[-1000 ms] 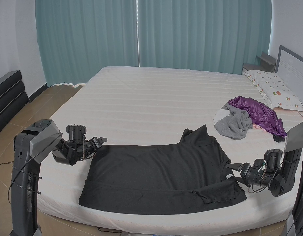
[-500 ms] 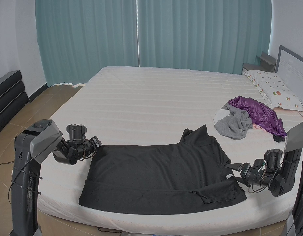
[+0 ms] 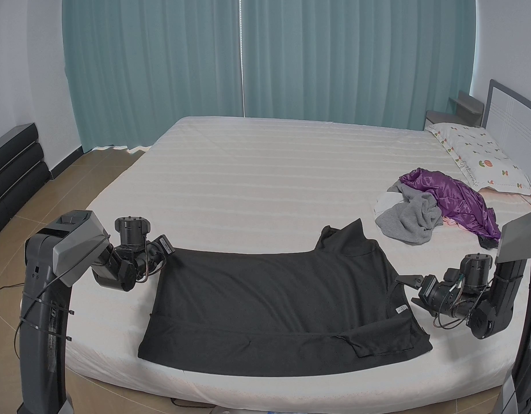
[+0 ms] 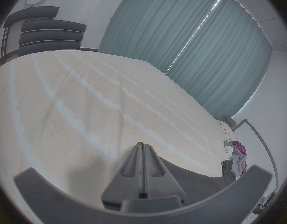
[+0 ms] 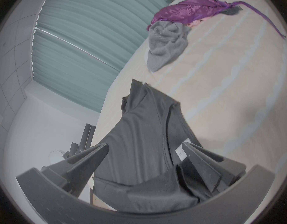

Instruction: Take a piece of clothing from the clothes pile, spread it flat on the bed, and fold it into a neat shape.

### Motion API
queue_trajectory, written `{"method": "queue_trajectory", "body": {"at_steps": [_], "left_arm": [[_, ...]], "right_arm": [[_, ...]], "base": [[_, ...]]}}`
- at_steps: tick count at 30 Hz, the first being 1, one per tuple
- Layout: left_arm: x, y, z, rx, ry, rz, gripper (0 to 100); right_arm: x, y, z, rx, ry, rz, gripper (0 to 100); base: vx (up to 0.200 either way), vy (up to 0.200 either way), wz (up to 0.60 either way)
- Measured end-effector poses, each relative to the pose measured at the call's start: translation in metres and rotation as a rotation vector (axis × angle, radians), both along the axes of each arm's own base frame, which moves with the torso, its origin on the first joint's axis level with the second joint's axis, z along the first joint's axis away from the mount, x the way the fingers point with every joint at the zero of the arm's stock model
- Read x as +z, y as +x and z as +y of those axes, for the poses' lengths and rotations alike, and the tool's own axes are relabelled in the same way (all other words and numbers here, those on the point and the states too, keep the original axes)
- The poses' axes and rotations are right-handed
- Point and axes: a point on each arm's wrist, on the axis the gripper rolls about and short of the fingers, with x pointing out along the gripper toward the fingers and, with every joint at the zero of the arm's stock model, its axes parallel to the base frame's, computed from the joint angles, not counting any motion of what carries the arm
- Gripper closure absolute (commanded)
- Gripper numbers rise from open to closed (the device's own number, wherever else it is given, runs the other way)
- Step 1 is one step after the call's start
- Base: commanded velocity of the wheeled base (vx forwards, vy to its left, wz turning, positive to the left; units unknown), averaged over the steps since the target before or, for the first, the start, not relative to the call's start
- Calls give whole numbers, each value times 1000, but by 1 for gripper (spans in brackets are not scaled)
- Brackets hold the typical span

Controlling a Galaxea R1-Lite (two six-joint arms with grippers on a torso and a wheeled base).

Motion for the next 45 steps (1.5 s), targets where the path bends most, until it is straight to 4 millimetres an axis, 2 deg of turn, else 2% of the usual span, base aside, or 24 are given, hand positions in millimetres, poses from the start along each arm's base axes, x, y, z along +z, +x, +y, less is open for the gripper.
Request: {"method": "queue_trajectory", "body": {"at_steps": [7, 20, 30, 35, 40, 41, 45], "left_arm": [[-1, -2, -2, 4, -9, 3, 100], [-3, -6, -3, 24, -47, 22, 100], [-5, -9, -3, 27, -53, 34, 100], [-6, -9, -2, 28, -53, 36, 100], [-6, -10, -2, 28, -54, 38, 100], [-6, -10, -2, 29, -54, 39, 100], [-6, -10, -2, 29, -53, 39, 100]], "right_arm": [[8, 36, 10, -26, -44, -56, 0], [23, 136, 41, -34, -165, -71, 0], [8, 194, 48, -52, -284, -61, 0], [-6, 213, 50, -72, -313, -56, 0], [-21, 222, 51, -78, -327, -34, 0], [-23, 223, 51, -78, -328, -30, 100], [-28, 227, 52, -83, -320, -27, 100]], "base": [[0, 0, 0], [0, 0, 0], [0, 0, 0], [0, 0, 0], [0, 0, 0], [0, 0, 0], [0, 0, 0]]}}
